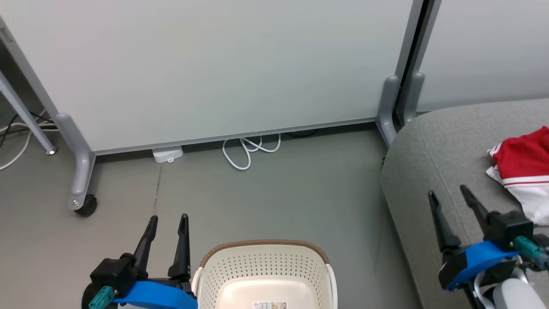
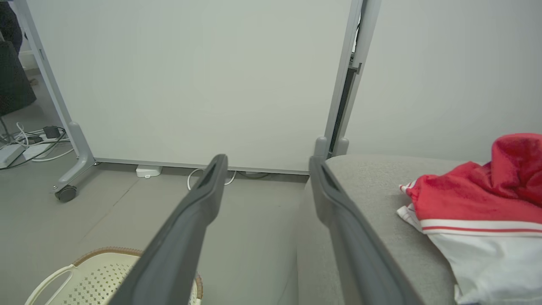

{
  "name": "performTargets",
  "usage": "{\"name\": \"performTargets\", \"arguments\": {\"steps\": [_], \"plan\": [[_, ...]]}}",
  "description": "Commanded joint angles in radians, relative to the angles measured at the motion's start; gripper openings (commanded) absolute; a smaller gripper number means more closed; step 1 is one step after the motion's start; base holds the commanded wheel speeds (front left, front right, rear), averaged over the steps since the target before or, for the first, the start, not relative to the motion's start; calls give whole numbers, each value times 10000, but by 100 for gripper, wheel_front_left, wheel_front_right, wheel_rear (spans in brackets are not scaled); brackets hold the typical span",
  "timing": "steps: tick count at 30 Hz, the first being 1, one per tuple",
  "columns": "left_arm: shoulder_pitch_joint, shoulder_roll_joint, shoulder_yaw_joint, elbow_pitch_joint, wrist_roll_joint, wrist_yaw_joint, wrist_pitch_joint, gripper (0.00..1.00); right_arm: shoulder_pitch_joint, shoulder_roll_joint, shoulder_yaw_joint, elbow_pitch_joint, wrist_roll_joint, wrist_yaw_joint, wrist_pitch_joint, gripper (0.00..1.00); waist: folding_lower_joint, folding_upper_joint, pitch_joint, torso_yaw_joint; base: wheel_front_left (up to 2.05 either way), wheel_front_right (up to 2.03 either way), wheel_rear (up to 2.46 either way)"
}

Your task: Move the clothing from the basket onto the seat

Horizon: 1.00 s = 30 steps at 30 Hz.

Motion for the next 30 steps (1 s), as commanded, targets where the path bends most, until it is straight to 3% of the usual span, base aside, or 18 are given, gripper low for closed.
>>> {"name": "performTargets", "arguments": {"steps": [1, 15, 30], "plan": [[131, -1, 208, 98, 69, -15, -47, 100, 394, 167, -38, -216, -98, 1, 37, 100, 3, -1, -106, 123, 0, 0, 0], [415, -232, 1127, 593, 158, -15, -47, 100, 1312, 1184, -84, -686, -517, 1, 33, 100, 3, -1, -212, 177, 0, 0, 0], [480, -310, 1207, 676, 261, -15, -47, 100, 1307, 1262, 17, -796, -603, 1, 101, 100, 3, -1, -135, 198, 0, 0, 0]]}}
